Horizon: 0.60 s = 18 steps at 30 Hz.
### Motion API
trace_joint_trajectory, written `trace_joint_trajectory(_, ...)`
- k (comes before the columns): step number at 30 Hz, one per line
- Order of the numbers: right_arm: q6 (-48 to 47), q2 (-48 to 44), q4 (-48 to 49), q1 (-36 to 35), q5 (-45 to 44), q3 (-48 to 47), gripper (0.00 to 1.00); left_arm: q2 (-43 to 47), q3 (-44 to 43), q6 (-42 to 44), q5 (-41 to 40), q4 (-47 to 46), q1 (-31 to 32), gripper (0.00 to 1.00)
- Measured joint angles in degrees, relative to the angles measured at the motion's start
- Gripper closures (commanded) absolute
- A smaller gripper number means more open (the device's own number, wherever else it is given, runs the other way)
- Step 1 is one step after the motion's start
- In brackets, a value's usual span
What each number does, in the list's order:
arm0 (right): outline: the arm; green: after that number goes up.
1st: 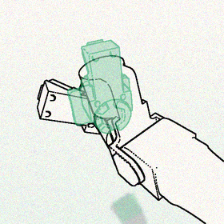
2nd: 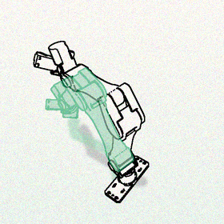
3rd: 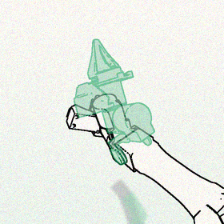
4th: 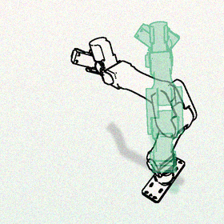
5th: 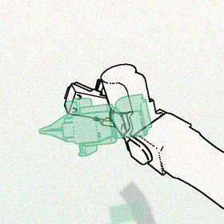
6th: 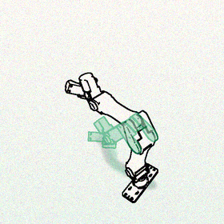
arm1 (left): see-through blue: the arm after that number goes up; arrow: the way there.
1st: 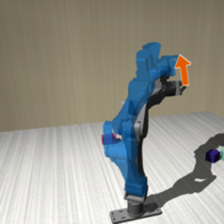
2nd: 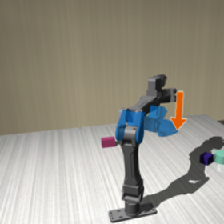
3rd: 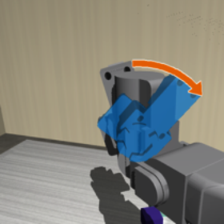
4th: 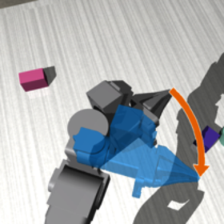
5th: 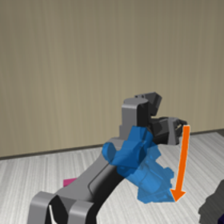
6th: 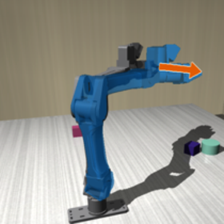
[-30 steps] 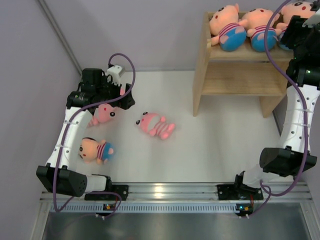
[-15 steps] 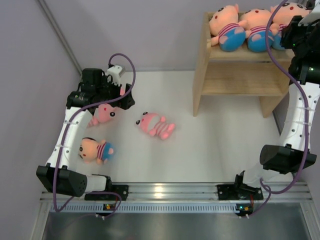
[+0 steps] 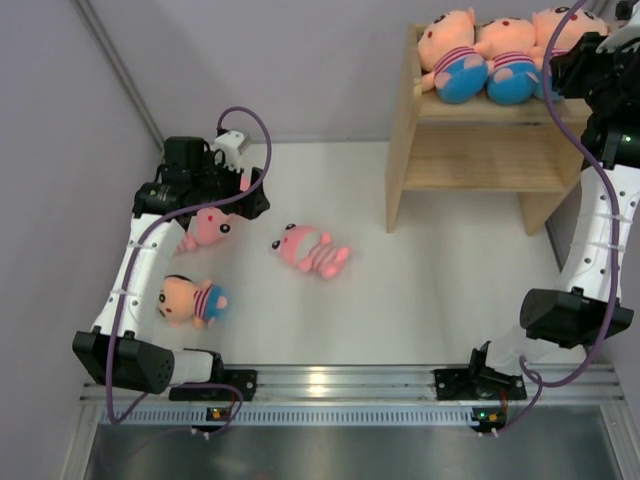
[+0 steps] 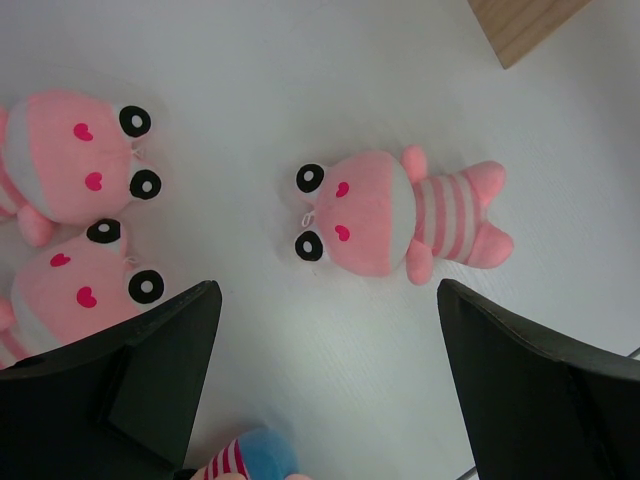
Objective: Place and organize the stuffed toys onto the shelf
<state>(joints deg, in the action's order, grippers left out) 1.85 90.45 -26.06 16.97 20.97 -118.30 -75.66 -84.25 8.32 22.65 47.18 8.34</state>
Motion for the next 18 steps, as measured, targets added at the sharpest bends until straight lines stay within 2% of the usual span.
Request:
trace_joint_trajectory(3,0.2,0.0,0.0,0.0,-0.5,0.0,0.48,0.0,0.0,0.0,0.0,0.0,0.0,0.05)
trace_joint_trajectory(6,-0.5,0.0,-0.1,0.0,-2.0,0.0,0.37,0.0,0.0,0.2,0.0,0.0,0.0,0.05)
trace_joint_trajectory(14,-3.3,-1.1,-0.4,-0.1,-6.7,0.0,0.24,-0.3,0.9,1.8,-3.0,0.0,0.0,0.05)
trace_joint_trajectory(15,-3.8,-1.5,-0.3,-0.1,-7.1,0.1,0.18,-0.7,1.1,2.2,-4.0,-0.1,0.0,0.06)
trace_joint_trajectory(18,-5.2,-3.0,0.2,-0.1,-7.7,1.2,0.09,-2.6,2.3,3.6,-8.3,-0.5,0.0,0.07)
